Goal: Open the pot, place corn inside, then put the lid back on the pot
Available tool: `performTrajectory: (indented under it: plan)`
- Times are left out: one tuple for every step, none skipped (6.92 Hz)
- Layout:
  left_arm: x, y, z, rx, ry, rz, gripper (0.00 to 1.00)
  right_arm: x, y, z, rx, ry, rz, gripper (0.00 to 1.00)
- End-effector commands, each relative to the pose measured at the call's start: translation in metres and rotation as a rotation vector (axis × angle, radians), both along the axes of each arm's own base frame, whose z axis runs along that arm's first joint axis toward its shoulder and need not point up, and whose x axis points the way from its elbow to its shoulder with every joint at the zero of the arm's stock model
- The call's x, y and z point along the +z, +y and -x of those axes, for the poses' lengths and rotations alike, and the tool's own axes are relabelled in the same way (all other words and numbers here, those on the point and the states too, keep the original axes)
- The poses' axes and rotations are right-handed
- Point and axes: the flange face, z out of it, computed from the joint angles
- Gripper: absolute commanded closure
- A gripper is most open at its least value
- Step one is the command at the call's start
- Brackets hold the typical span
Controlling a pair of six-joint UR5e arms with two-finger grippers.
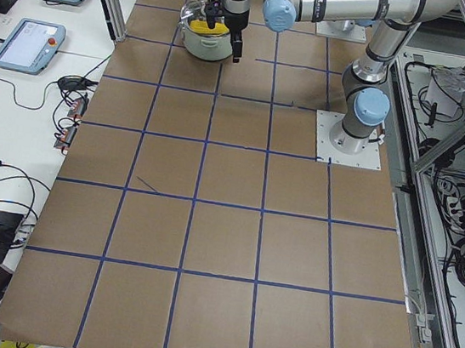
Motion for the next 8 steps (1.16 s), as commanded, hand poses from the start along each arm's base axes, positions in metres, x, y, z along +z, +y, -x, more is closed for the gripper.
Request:
performTrajectory:
  plan:
    - [0.0002,-0.0002,0.0027,-0.012,0.003,0.005,0.00,-0.0029,-0.0037,0.0015,0.004,-0.001,0.007,0.73]
    - [0.0003,-0.0003,0.0028,-0.014,0.005,0.006,0.00,-0.0023,-0.0028,-0.0004,0.006,-0.001,0.007,0.64]
    - [0.0011,-0.0006,0.0028,-0.014,0.005,0.008,0.00,-0.0014,-0.0018,-0.0014,0.001,-0.003,0.007,0.50]
    - [0.0011,-0.0006,0.0028,-0.014,0.005,0.008,0.00,-0.0023,-0.0014,-0.0013,0.001,-0.002,0.004,0.41]
    - [0.0011,-0.0006,0.0028,-0.013,0.005,0.008,0.00,-0.0023,-0.0014,-0.0011,0.001,-0.001,0.005,0.41]
    - [0.0011,-0.0006,0.0028,-0.013,0.005,0.008,0.00,-0.0006,-0.0006,-0.0008,0.001,-0.001,0.005,0.41]
    - [0.0011,-0.0006,0.0030,-0.012,0.006,0.008,0.00,0.0018,0.0003,0.0007,-0.001,0.002,0.002,0.41]
    - [0.0011,-0.0006,0.0030,-0.012,0.006,0.008,0.00,0.0018,0.0001,0.0029,-0.004,0.003,-0.001,0.41]
